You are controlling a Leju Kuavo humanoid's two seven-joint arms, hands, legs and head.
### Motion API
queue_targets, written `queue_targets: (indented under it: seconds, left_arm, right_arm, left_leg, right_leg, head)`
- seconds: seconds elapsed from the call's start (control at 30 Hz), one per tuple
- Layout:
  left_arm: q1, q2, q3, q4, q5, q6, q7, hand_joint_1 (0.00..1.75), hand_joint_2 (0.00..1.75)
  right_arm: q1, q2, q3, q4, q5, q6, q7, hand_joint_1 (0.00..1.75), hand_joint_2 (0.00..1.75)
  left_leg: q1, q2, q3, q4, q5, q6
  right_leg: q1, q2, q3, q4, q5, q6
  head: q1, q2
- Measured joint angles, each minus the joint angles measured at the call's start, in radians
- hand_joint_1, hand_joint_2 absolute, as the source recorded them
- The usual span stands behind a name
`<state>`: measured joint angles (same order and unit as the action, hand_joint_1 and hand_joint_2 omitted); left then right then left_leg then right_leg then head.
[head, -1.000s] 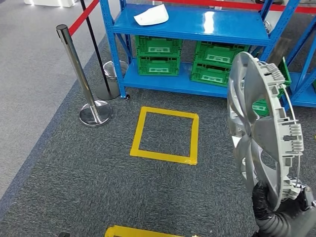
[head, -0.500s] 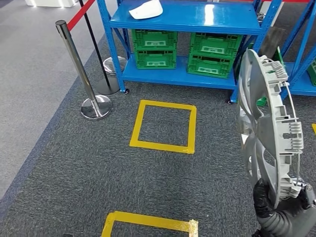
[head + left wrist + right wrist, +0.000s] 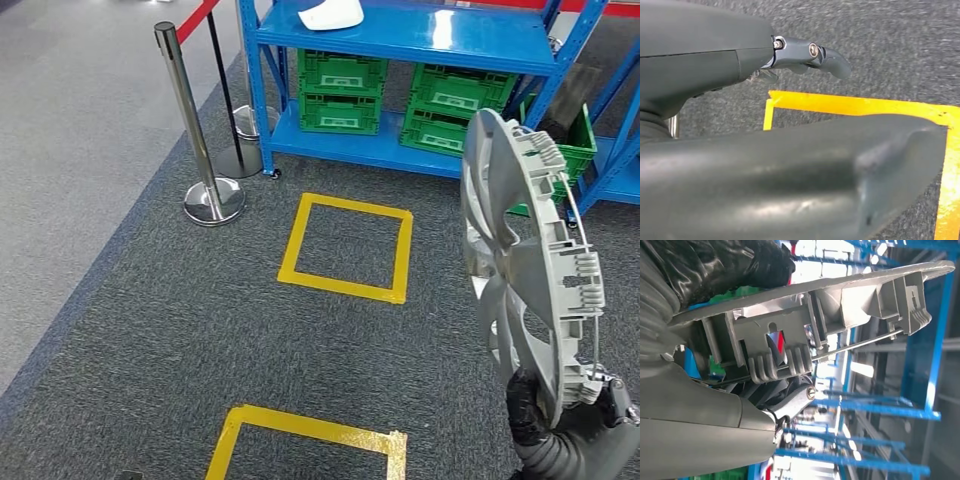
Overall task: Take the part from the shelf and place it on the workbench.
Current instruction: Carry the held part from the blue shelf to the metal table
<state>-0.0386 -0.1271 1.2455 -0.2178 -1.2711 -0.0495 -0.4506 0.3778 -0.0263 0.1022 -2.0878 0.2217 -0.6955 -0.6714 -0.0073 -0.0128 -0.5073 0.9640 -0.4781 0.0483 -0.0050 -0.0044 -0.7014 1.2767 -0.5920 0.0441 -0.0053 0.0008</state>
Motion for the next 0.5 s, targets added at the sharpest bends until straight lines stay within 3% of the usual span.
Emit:
queue_targets:
  seconds: [0.03,0.07,0.13,0.2,0.23,0.3,0.33,0.4,0.47,0.5]
  left_arm:
    - [0.001,0.000,0.002,0.000,0.000,0.001,0.001,0.00,0.00]
    - [0.001,-0.001,0.004,0.000,0.000,0.002,0.002,0.00,0.00]
    - [0.001,-0.003,0.006,0.000,0.000,0.003,0.004,0.00,0.00]
    - [0.000,-0.004,0.006,0.000,0.000,0.004,0.004,0.00,0.00]
    - [0.000,-0.004,0.006,0.000,0.000,0.005,0.004,0.00,0.00]
    - [0.002,-0.003,0.008,0.000,0.000,0.006,0.004,0.00,0.00]
    - [0.004,-0.002,0.009,0.000,0.000,0.006,0.004,0.00,0.00]
    - [0.003,-0.002,0.011,0.000,0.000,0.007,0.005,0.00,0.00]
    - [0.000,-0.003,0.013,0.000,0.000,0.008,0.004,0.00,0.00]
    - [-0.001,-0.002,0.013,0.000,0.000,0.009,0.004,0.00,0.00]
  right_arm:
    - [0.005,0.000,0.000,0.002,0.001,0.000,0.000,1.75,1.75]
    - [0.010,0.000,0.001,0.004,0.004,0.000,0.000,1.75,1.75]
    - [0.019,0.000,0.002,0.007,0.007,0.000,0.000,1.75,1.75]
    - [0.024,0.000,0.003,0.008,0.010,0.000,0.000,1.75,1.75]
    - [0.026,0.000,0.003,0.008,0.010,0.000,0.000,1.75,1.75]
    - [0.029,0.000,0.003,0.009,0.011,0.000,0.000,1.75,1.75]
    - [0.029,0.000,0.004,0.010,0.012,0.000,0.000,1.75,1.75]
    - [0.029,0.000,0.006,0.011,0.016,0.000,0.000,1.75,1.75]
    - [0.029,0.001,0.007,0.014,0.020,0.000,0.000,1.75,1.75]
    - [0.029,0.001,0.008,0.017,0.022,0.000,0.000,1.75,1.75]
  left_leg:
    - [-0.001,-0.007,-0.006,0.002,0.004,-0.001]
    - [-0.001,-0.016,-0.011,0.005,0.007,-0.002]
    - [-0.001,-0.033,-0.018,0.011,0.010,-0.007]
    - [-0.002,-0.049,-0.030,0.020,0.015,-0.015]
    - [-0.001,-0.057,-0.036,0.023,0.019,-0.021]
    - [0.002,-0.069,-0.047,0.027,0.023,-0.033]
    - [0.002,-0.062,-0.052,0.037,0.016,-0.038]
    - [0.003,-0.028,-0.087,0.112,-0.036,-0.048]
    - [0.007,-0.003,-0.147,0.250,-0.108,-0.058]
    - [0.009,0.000,-0.168,0.305,-0.128,-0.062]
  right_leg:
    - [0.000,0.001,0.007,0.006,0.004,0.000]
    - [0.000,0.004,0.035,-0.031,0.025,-0.002]
    - [-0.001,0.028,0.128,-0.179,0.078,-0.009]
    - [-0.003,0.053,0.186,-0.279,0.096,-0.016]
    - [-0.002,0.057,0.192,-0.290,0.093,-0.019]
    - [-0.002,0.039,0.189,-0.293,0.100,-0.027]
    - [-0.003,0.030,0.188,-0.296,0.104,-0.034]
    - [-0.006,0.007,0.184,-0.302,0.111,-0.045]
    - [-0.004,-0.017,0.175,-0.299,0.114,-0.048]
    - [-0.004,-0.028,0.170,-0.297,0.114,-0.048]
  head:
    - [0.000,0.000]
    - [0.000,0.000]
    - [0.000,0.000]
    - [0.000,0.000]
    - [-0.001,0.000]
    - [-0.001,0.000]
    - [-0.002,0.000]
    - [-0.006,0.000]
    - [-0.010,0.000]
    - [-0.010,0.000]
